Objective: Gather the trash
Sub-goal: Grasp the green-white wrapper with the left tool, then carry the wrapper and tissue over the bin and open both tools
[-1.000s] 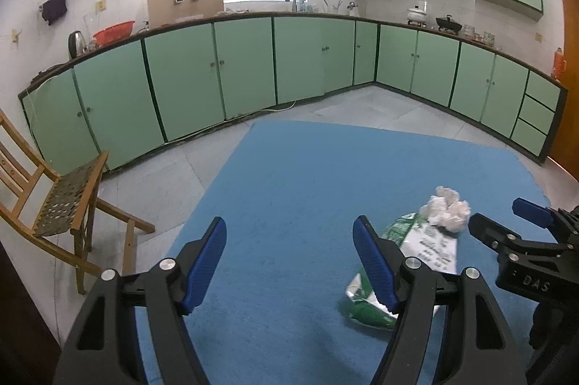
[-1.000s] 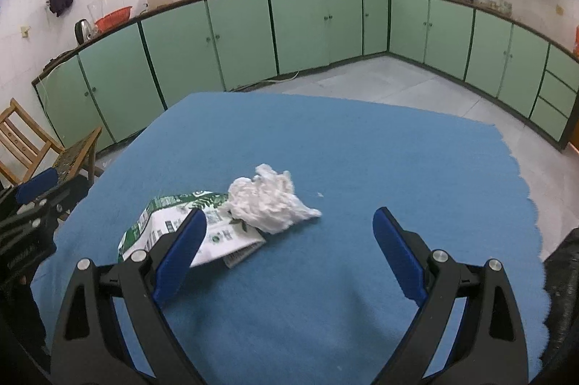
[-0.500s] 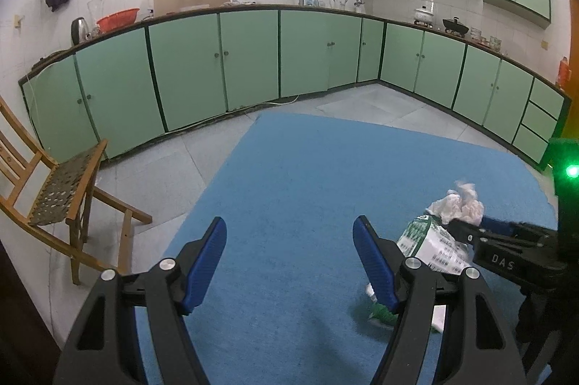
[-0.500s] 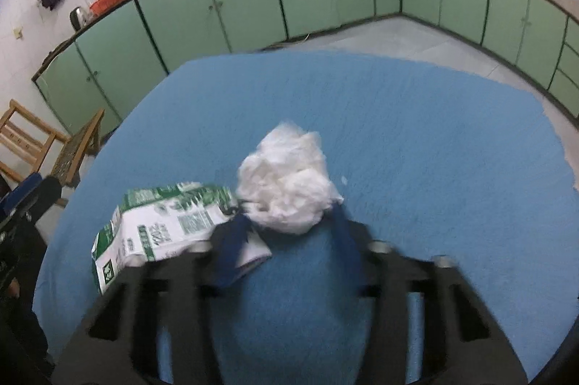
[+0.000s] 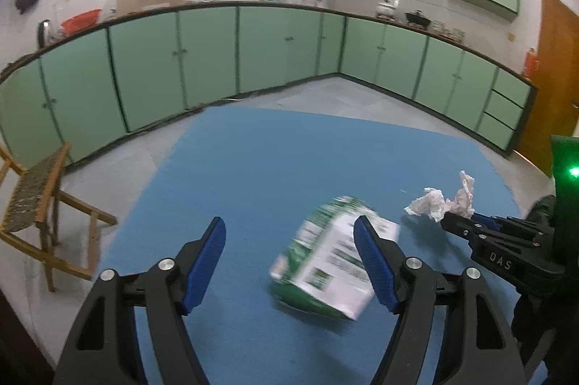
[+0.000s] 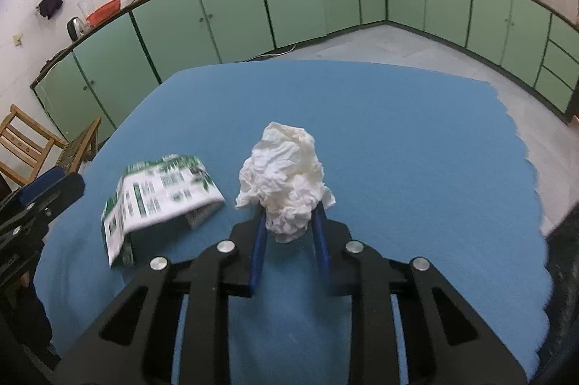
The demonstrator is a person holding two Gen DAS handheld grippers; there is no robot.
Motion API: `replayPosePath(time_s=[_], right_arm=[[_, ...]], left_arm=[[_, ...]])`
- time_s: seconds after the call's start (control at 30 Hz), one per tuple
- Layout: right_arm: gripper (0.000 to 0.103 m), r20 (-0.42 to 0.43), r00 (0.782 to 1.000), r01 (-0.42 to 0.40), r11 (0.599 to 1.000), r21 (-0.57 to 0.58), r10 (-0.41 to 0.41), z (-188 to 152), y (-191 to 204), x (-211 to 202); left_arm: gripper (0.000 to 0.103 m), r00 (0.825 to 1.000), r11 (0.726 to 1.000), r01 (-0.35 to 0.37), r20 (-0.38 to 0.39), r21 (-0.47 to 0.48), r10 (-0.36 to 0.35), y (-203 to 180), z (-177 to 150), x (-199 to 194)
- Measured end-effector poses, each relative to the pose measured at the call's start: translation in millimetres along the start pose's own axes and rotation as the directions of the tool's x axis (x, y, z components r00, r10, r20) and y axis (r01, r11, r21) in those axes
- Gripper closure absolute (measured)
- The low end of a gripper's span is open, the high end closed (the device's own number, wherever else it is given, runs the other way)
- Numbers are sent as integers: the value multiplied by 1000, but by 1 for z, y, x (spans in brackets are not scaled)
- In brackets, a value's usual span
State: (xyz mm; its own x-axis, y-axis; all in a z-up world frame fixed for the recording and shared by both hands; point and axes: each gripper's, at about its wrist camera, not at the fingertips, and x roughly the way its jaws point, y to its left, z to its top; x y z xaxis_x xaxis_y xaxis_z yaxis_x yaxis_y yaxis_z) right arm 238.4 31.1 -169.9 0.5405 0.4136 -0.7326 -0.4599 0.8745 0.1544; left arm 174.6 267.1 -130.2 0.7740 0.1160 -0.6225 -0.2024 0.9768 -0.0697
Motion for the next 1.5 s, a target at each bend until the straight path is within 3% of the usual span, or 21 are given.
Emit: replayPosePath(time_s=[0.13, 0.37, 0.5, 0.73, 0.8, 0.93, 0.97, 1.0, 1.17, 1.5], right_arm=[[80, 3, 1000, 24, 1000, 2, -24, -16, -13, -19], [80, 3, 1000, 27, 999, 33, -27, -28, -23, -29], [80, 7, 1000, 20, 999, 27, -20, -29, -21, -29], [80, 8, 1000, 17, 999, 37, -18, -30, -27, -32], [80, 7, 1000, 18, 999, 33, -18, -32, -27, -34], [80, 8, 1000, 20, 999, 34, -20, -32, -27, -37], [80, 9, 1000, 20, 999, 33, -21, -32, -27, -38], [80, 12, 1000, 20, 999, 33, -21, -32, -27, -40], [80, 31, 999, 16, 999, 31, -17, -32, -25, -51], [80, 64, 998, 15, 999, 38, -17, -33, -26, -72]], left_arm=[[24, 999, 999, 33, -13, 38, -33, -18, -7, 3], [20, 998, 995, -13, -61, 102, 19, -31, -14, 26], [15, 996, 995, -1, -84, 104, 10, -30, -15, 38], [17, 982, 998, 35, -185, 55, -24, -28, -10, 67], [28, 983, 998, 52, -176, 25, -47, -25, -7, 66], [31, 985, 998, 62, -162, 28, -56, -28, -3, 59], [40, 986, 998, 59, -155, 32, -54, -28, -4, 56], [70, 987, 997, 64, -151, 33, -59, -27, -4, 52], [74, 984, 998, 64, -167, 3, -63, -24, -6, 44], [94, 989, 999, 49, -138, -13, -50, -26, -2, 23]])
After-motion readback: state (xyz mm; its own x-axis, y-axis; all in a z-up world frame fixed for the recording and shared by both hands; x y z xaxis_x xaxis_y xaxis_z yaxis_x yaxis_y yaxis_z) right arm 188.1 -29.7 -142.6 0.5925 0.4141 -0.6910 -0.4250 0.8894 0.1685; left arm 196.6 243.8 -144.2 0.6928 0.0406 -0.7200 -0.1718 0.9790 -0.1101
